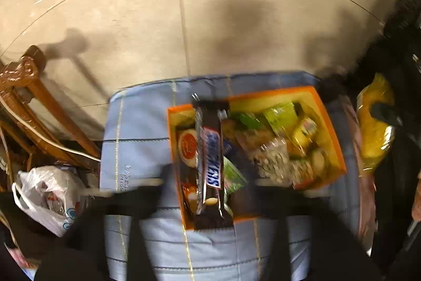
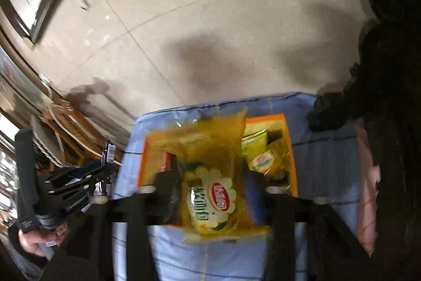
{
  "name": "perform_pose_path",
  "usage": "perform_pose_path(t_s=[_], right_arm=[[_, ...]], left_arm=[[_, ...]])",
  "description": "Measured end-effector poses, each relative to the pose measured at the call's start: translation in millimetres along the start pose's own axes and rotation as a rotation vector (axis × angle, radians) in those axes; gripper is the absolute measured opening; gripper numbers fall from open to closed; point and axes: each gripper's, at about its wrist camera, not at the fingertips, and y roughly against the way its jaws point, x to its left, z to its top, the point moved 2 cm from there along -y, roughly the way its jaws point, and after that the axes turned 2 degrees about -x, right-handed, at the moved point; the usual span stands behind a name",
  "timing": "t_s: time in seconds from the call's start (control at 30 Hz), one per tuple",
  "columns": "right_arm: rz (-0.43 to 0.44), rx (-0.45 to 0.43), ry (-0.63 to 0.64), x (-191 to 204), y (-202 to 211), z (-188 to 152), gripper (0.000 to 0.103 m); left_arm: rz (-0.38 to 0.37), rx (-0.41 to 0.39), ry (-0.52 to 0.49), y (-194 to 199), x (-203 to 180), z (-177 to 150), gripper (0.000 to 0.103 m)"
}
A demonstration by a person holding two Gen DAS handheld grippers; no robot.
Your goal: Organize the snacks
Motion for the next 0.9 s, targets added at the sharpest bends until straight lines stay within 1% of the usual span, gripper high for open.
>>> perform_pose_path(t_s=[0.07,0.1,0.17,0.2,0.27,0.3,0.37,0.43,0.5,0.53,0.63,0.7,0.77,0.8,0.83,0.9], right_arm=[[-0.037,-0.013,0.017,-2,-2,3,0.099],[-0.046,-0.015,0.028,-3,-4,4,0.099],[-0.061,-0.024,0.028,-5,0,0,0.099],[-0.061,-0.023,0.027,-6,1,-3,0.099],[-0.058,-0.026,0.020,-7,7,-13,0.099],[-0.059,-0.030,0.019,-7,11,-18,0.099],[-0.094,-0.051,0.020,-6,23,-36,0.099],[-0.119,-0.078,0.029,-5,37,-60,0.099],[-0.129,-0.117,0.034,-3,52,-89,0.099],[-0.137,-0.141,0.034,-2,58,-102,0.099],[-0.175,-0.206,0.041,3,79,-146,0.099],[-0.194,-0.233,0.051,6,90,-170,0.099],[-0.241,-0.259,0.088,12,104,-194,0.099],[-0.269,-0.266,0.105,14,108,-202,0.099],[-0.295,-0.276,0.122,17,114,-210,0.099],[-0.309,-0.296,0.138,22,125,-220,0.099]], left_arm=[[0.061,-0.034,0.015,-4,1,2,0.099],[0.073,-0.034,0.000,-10,0,2,0.099],[0.077,-0.020,-0.019,-16,-1,0,0.099],[0.095,-0.015,-0.021,-20,-2,-3,0.099],[0.107,-0.022,-0.027,-21,-4,-13,0.099],[0.100,-0.026,-0.027,-18,-6,-18,0.099],[0.093,-0.033,-0.034,-12,-11,-29,0.099],[0.088,-0.065,-0.040,3,-19,-46,0.099],[0.052,-0.094,-0.075,19,-35,-71,0.099],[0.046,-0.113,-0.081,28,-41,-80,0.099],[0.039,-0.197,-0.073,60,-59,-117,0.099],[0.027,-0.253,-0.033,80,-65,-145,0.099],[0.008,-0.267,0.000,91,-69,-166,0.099],[-0.007,-0.257,-0.002,95,-74,-176,0.099],[-0.012,-0.253,-0.016,99,-79,-184,0.099],[0.010,-0.254,-0.067,109,-91,-199,0.099]])
